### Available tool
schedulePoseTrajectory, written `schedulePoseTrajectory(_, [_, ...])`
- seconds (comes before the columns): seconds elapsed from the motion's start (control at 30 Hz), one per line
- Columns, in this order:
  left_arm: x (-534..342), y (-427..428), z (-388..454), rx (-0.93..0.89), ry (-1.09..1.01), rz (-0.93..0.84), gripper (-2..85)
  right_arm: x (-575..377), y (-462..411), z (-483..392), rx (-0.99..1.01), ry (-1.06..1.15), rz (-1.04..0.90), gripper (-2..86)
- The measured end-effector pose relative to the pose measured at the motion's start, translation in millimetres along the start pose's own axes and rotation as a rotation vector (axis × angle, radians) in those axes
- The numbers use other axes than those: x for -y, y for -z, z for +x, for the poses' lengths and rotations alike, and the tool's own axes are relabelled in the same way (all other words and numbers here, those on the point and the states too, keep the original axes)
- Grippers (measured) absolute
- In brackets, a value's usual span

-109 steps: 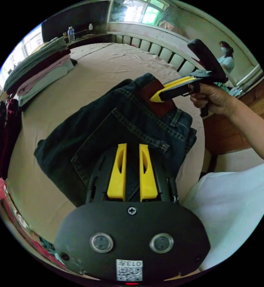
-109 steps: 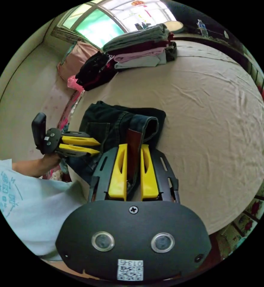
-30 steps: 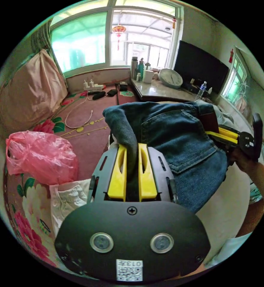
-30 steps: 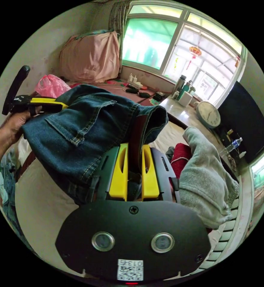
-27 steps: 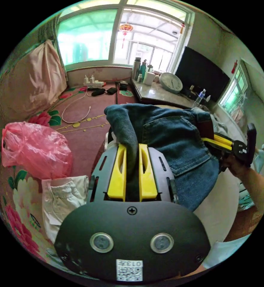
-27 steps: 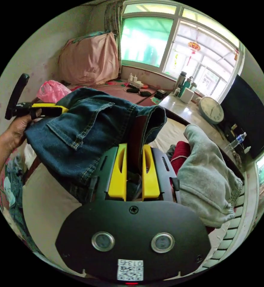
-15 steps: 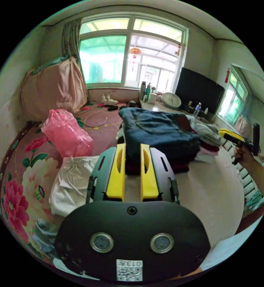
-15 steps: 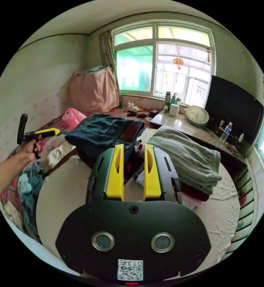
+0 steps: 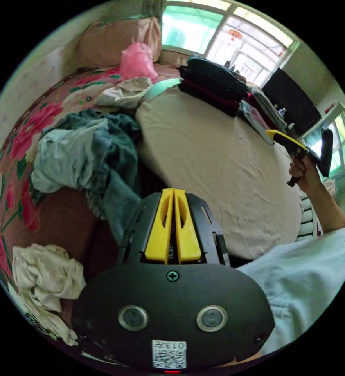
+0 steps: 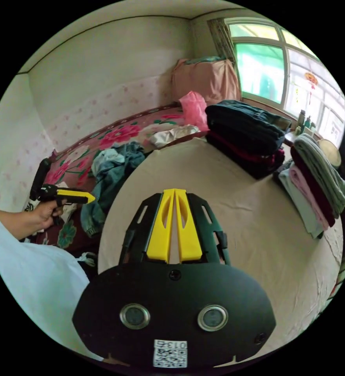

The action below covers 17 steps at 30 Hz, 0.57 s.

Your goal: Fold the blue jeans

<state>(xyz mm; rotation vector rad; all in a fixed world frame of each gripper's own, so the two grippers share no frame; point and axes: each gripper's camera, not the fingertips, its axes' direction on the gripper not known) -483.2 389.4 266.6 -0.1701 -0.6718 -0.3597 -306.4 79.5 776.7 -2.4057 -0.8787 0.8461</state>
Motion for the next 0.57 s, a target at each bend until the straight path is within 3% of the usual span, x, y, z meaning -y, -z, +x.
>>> schedulePoseTrajectory(0.33, [-70.3,60.7,-189.7,0.064,0.359,0.154,12.7,78.1,-84.7,-113.1,0.200,0.140,-0.147,8.6])
schedulePoseTrajectory(0.57, [-53.4,35.3,-252.3,0.103,0.131,-0.064,16.8,170.9,-167.2,-220.4,0.190,0.309,-0.254,9.7])
